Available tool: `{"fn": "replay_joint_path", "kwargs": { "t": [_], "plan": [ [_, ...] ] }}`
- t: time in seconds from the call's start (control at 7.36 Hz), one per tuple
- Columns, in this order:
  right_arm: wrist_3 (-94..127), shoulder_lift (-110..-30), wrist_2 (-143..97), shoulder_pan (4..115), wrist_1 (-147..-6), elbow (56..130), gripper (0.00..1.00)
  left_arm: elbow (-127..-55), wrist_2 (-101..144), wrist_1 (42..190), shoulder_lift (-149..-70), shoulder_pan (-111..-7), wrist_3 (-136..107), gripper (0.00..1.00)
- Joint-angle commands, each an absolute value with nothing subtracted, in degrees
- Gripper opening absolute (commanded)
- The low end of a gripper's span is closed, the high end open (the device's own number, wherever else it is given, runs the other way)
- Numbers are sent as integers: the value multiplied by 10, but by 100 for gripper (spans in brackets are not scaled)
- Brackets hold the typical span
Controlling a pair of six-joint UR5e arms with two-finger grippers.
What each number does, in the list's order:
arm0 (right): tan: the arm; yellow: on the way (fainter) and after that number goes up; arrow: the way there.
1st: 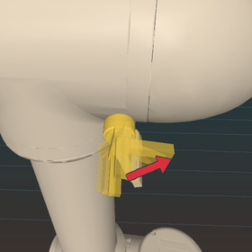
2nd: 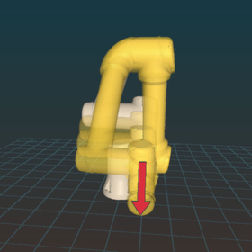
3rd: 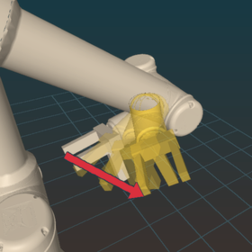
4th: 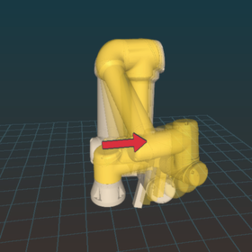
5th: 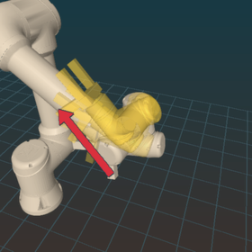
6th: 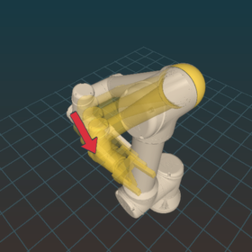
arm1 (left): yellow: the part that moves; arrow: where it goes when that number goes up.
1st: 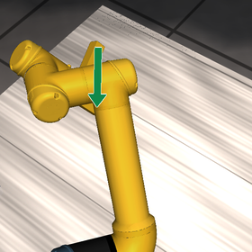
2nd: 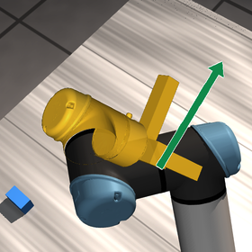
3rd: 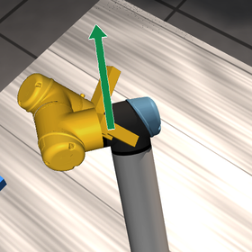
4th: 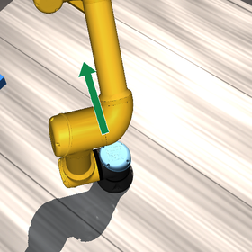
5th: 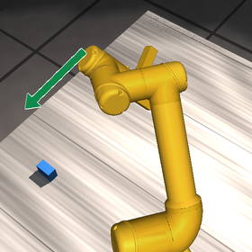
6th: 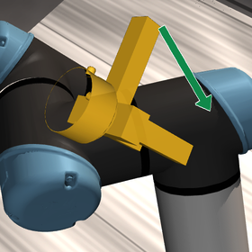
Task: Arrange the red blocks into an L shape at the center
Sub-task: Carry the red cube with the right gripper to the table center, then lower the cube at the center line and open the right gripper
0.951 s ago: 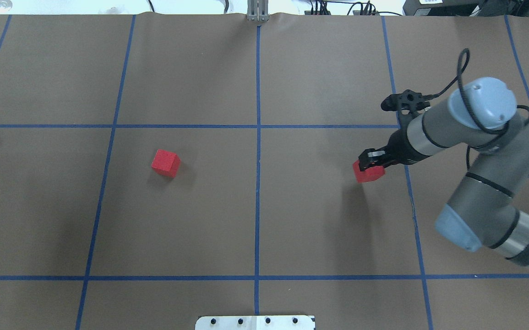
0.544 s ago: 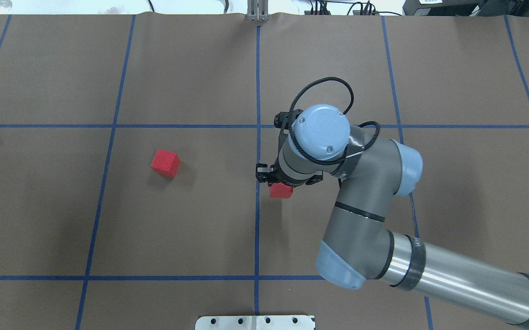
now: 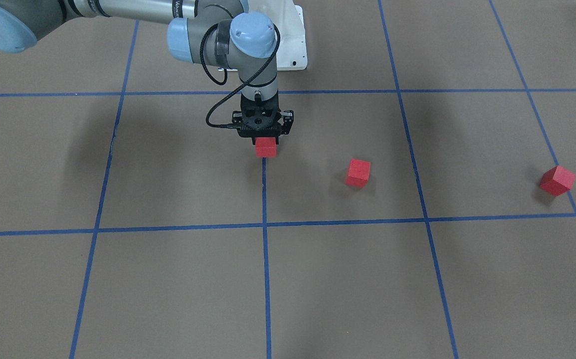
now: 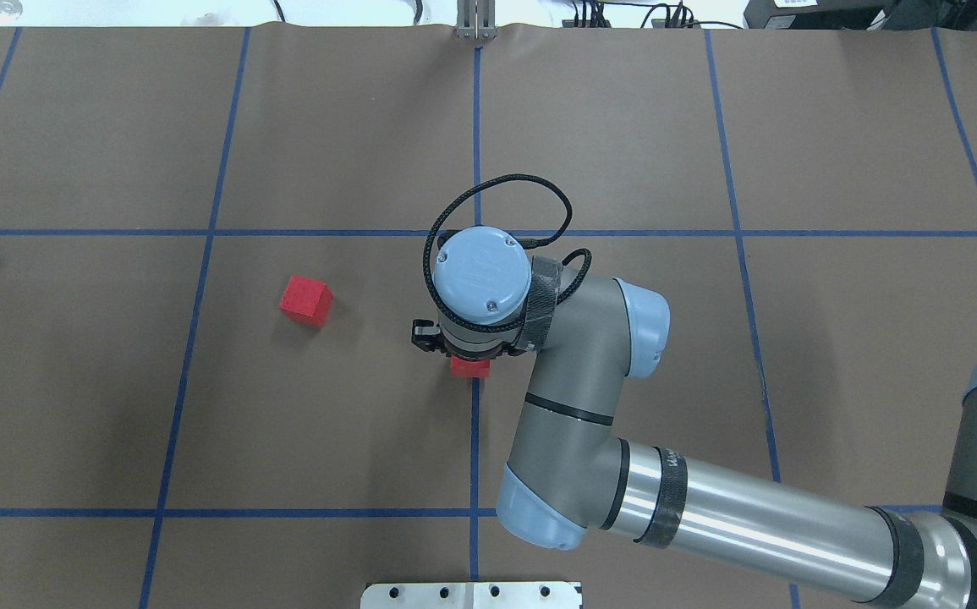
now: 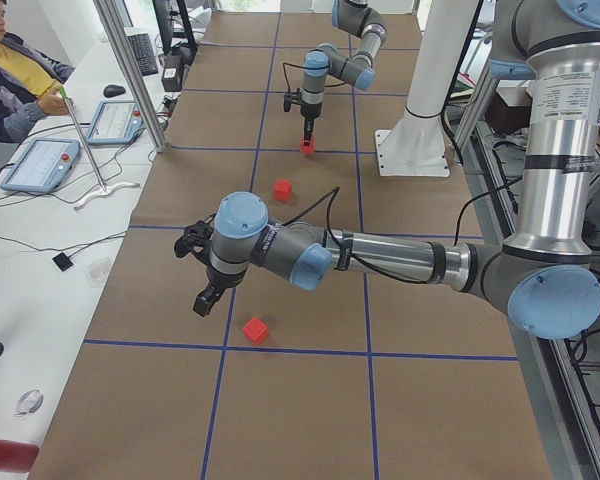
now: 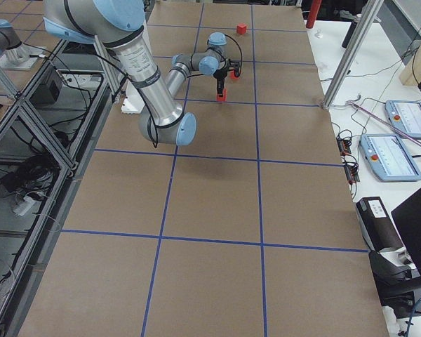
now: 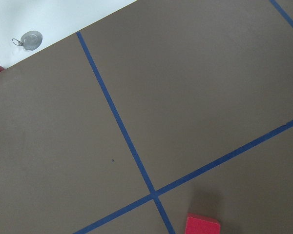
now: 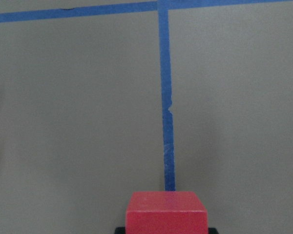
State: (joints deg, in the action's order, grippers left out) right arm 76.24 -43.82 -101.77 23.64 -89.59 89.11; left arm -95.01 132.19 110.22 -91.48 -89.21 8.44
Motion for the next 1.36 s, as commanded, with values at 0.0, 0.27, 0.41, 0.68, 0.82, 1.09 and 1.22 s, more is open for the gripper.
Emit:
{"fn": "replay_joint_path", "kwargs": {
  "t": [0.0, 0.27, 0.41, 0.68, 0.82, 1.09, 1.22],
  "plan": [
    [757, -436, -1018, 236, -912, 890, 11, -950, 1322, 1102, -915, -892, 85, 100],
    [758, -437, -1020, 236, -913, 889, 34, -950, 1322, 1102, -914, -892, 85, 100],
    [757, -437, -1020, 236, -913, 889, 36, -950, 1322, 1102, -914, -892, 85, 100],
    [757, -438, -1020, 234, -913, 885, 38, -950, 1322, 1102, -914, -892, 85, 100],
    [757, -438, -1020, 233, -912, 884, 44, -951, 1322, 1102, -914, -892, 85, 100],
    [757, -437, -1018, 229, -913, 883, 54, -950, 1322, 1102, -914, -892, 85, 100],
    [757, -437, -1017, 228, -912, 883, 57, -951, 1322, 1102, -914, -892, 85, 100]
  ]
}}
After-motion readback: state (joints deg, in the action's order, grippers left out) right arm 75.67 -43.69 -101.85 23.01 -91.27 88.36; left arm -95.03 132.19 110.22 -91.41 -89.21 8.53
